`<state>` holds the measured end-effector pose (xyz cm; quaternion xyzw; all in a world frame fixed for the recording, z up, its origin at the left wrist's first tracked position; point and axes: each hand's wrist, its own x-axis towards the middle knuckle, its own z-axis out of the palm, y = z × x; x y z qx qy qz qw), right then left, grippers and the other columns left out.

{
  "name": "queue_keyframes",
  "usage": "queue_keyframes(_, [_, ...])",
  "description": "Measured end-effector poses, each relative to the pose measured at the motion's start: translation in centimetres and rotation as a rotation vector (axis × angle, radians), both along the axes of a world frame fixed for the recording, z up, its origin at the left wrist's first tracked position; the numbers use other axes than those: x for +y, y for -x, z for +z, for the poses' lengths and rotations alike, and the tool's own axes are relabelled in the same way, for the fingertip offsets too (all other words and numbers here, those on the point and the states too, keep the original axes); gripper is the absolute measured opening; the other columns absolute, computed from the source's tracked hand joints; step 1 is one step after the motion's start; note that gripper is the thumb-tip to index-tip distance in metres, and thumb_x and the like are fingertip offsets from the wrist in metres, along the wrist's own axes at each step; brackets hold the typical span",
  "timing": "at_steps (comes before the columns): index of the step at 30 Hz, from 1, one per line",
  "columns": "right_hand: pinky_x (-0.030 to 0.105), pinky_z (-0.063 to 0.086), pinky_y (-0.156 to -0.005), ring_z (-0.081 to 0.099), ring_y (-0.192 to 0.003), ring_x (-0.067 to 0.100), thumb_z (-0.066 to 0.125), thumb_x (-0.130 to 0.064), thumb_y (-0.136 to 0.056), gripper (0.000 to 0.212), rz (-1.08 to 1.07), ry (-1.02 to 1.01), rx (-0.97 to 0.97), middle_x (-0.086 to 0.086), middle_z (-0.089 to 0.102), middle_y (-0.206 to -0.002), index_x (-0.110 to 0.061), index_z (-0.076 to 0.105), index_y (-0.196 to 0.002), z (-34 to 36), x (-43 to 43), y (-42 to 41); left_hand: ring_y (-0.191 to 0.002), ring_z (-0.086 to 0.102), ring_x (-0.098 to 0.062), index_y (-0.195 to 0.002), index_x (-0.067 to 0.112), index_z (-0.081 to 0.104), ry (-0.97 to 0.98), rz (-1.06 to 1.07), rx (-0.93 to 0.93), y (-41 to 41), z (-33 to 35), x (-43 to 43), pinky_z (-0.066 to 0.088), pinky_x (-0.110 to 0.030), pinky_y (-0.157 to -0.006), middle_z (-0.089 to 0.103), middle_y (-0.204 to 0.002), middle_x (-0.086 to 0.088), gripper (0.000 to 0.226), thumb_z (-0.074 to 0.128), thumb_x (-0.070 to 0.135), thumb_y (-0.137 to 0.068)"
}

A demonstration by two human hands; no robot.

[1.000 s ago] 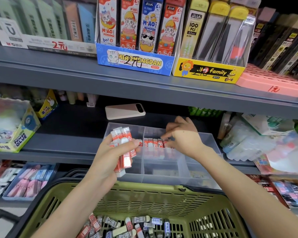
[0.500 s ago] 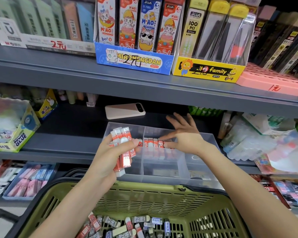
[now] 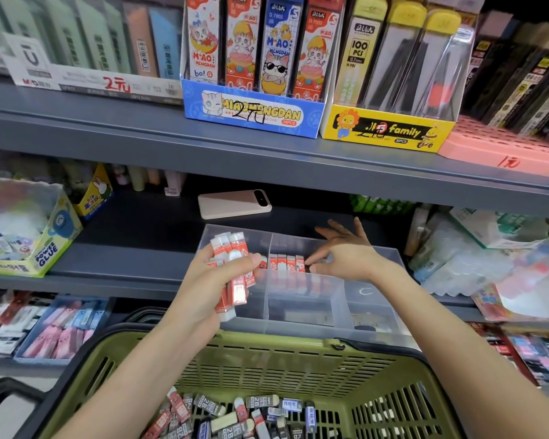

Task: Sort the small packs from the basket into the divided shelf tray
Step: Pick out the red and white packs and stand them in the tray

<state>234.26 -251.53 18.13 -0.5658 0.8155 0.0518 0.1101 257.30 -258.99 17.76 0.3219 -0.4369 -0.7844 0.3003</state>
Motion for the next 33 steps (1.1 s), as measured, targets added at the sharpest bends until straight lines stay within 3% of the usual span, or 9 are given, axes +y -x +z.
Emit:
queue_keyframes(7, [0.048, -0.008, -0.114, 0.014, -0.143, 0.013, 0.054, -0.048, -0.087, 0.017, -0.081, 0.173, -0.019, -0.01, 0.036, -0.149, -0.048, 0.068, -0.095, 1.2, 0.5, -1.9, -0.074, 0.073, -0.018, -0.098, 0.017, 0.064, -0.041, -0.007, -0.001, 0.2, 0.4, 0.1, 0.049, -0.02, -0.045, 0.074, -0.078, -0.002, 0.064, 0.086, 0.029, -0.039])
queue_keyframes(9, [0.045, 0.01, -0.115, 0.032, -0.135, 0.009, 0.058, -0.045, -0.086, 0.015, -0.063, 0.387, -0.107, -0.011, 0.054, -0.132, -0.041, 0.071, -0.092, 1.7, 1.1, -4.0, -0.072, 0.072, -0.018, -0.096, 0.015, 0.065, -0.084, -0.022, 0.01, 0.3, 0.7, 0.3, 0.048, -0.02, -0.042, 0.074, -0.079, -0.003, 0.063, 0.086, 0.035, -0.039])
queue_keyframes(12, [0.033, 0.04, -0.092, 0.054, -0.101, -0.002, 0.063, -0.032, -0.087, 0.013, -0.025, 0.723, -0.471, -0.018, 0.066, -0.096, -0.025, 0.074, -0.086, 2.8, 2.1, -7.8, -0.072, 0.071, -0.02, -0.095, 0.011, 0.065, -0.123, -0.093, 0.026, 0.3, 1.0, 0.6, 0.045, -0.02, -0.039, 0.074, -0.082, -0.008, 0.065, 0.082, 0.049, -0.044])
queue_keyframes(16, [0.02, 0.038, -0.072, 0.05, -0.08, 0.004, 0.07, -0.043, -0.076, 0.024, -0.044, 0.807, -0.629, -0.014, 0.062, -0.081, -0.032, 0.067, -0.098, 4.1, 3.2, -11.7, -0.054, 0.062, -0.013, -0.085, 0.012, 0.068, -0.161, -0.138, 0.078, 0.5, 1.4, 1.2, 0.042, -0.019, -0.038, 0.071, -0.076, -0.01, 0.055, 0.073, 0.057, -0.053])
queue_keyframes(20, [0.018, 0.035, -0.07, 0.044, -0.077, 0.001, 0.068, -0.054, -0.069, 0.049, -0.047, 0.733, -0.563, -0.016, 0.051, -0.074, -0.037, 0.059, -0.114, 4.3, 3.4, -13.4, -0.069, 0.071, -0.018, -0.062, 0.029, 0.075, -0.116, -0.131, 0.075, 0.6, 1.6, 1.7, 0.054, -0.029, -0.056, 0.073, -0.076, -0.007, 0.033, 0.065, 0.06, -0.059])
queue_keyframes(22, [0.018, 0.034, -0.07, 0.044, -0.075, -0.001, 0.073, -0.046, -0.07, 0.043, -0.06, 0.712, -0.612, -0.016, 0.05, -0.073, -0.04, 0.059, -0.11, 4.3, 3.3, -13.8, -0.07, 0.07, -0.019, -0.061, 0.026, 0.074, -0.115, -0.112, 0.043, 0.6, 1.7, 1.9, 0.055, -0.031, -0.057, 0.072, -0.075, -0.008, 0.043, 0.063, 0.067, -0.053])
queue_keyframes(26, [0.014, 0.041, -0.067, 0.052, -0.074, -0.001, 0.08, -0.025, -0.068, 0.04, -0.082, 0.717, -0.807, -0.015, 0.06, -0.082, -0.041, 0.055, -0.094, 4.0, 3.1, -15.1, -0.069, 0.071, -0.019, -0.077, 0.024, 0.074, -0.159, 0.018, 0.023, 0.0, 1.3, 2.0, 0.053, -0.028, -0.051, 0.074, -0.078, -0.006, 0.042, 0.059, 0.062, -0.067])
queue_keyframes(30, [0.021, 0.05, -0.057, 0.06, -0.061, 0.009, 0.075, 0.0, -0.073, 0.03, -0.197, 0.887, -1.228, -0.002, 0.067, -0.072, -0.018, 0.059, -0.092, 4.2, 1.9, -14.1, -0.058, 0.065, -0.017, -0.093, 0.011, 0.062, -0.235, 0.166, 0.066, -1.6, 1.2, 0.7, 0.047, -0.023, -0.046, 0.071, -0.081, -0.011, 0.046, 0.067, 0.048, -0.067])
queue_keyframes(33, [0.024, 0.053, -0.056, 0.061, -0.052, 0.012, 0.066, 0.004, -0.081, 0.019, -0.392, 0.955, -1.158, 0.005, 0.066, -0.069, -0.011, 0.06, -0.09, 4.2, -0.6, -10.8, -0.05, 0.059, -0.012, -0.094, 0.008, 0.062, -0.253, 0.261, 0.083, -3.5, 1.1, -1.3, 0.039, -0.018, -0.035, 0.068, -0.08, -0.013, 0.038, 0.07, 0.04, -0.074])
